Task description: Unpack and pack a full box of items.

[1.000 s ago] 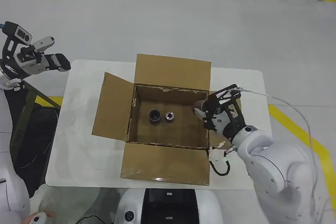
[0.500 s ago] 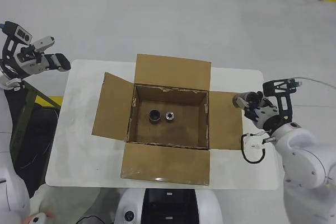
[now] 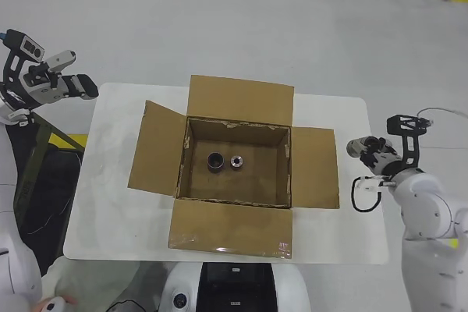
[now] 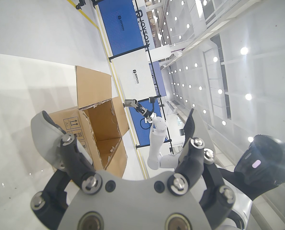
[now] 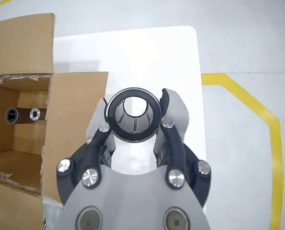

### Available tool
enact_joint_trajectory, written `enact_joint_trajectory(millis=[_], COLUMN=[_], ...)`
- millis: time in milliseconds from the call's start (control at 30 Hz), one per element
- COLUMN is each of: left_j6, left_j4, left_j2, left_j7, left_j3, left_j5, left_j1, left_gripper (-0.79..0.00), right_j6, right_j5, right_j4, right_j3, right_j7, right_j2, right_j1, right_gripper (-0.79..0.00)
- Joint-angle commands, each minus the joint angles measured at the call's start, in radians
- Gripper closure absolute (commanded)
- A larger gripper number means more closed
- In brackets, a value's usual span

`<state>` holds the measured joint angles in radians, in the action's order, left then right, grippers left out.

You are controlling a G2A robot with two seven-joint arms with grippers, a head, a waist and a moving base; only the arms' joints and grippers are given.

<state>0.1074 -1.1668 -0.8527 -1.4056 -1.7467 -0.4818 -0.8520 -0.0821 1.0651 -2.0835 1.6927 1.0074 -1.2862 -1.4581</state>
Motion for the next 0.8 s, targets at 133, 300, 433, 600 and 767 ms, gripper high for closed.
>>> enact_joint_trajectory(millis=[133,300,433,600,767], left_j6=[0.000,0.000,0.000,0.000,0.000], left_j4=[0.000,0.000,0.000,0.000,0.000], left_j2=[0.000,0.000,0.000,0.000,0.000], left_j7=[0.000,0.000,0.000,0.000,0.000], left_j3=[0.000,0.000,0.000,0.000,0.000], left_j5=[0.000,0.000,0.000,0.000,0.000], left_j1=[0.000,0.000,0.000,0.000,0.000], left_gripper=[-0.785,-0.785,-0.785,-0.785,-0.785], right_j6=[-0.005,-0.013,-0.022,-0.053,-0.073], right_j5=[0.020,0.036,0.049,0.073,0.107], right_j4=[0.085,0.160,0.216,0.274,0.302], right_j3=[-0.015,-0.031,-0.054,-0.084,-0.102], right_j7=[-0.037,-0.061,-0.082,-0.112,-0.134], right_j2=[0.003,0.005,0.006,0.004,0.005], right_j1=[0.011,0.031,0.047,0.059,0.063], right_gripper=[0.000,0.000,0.000,0.000,0.000])
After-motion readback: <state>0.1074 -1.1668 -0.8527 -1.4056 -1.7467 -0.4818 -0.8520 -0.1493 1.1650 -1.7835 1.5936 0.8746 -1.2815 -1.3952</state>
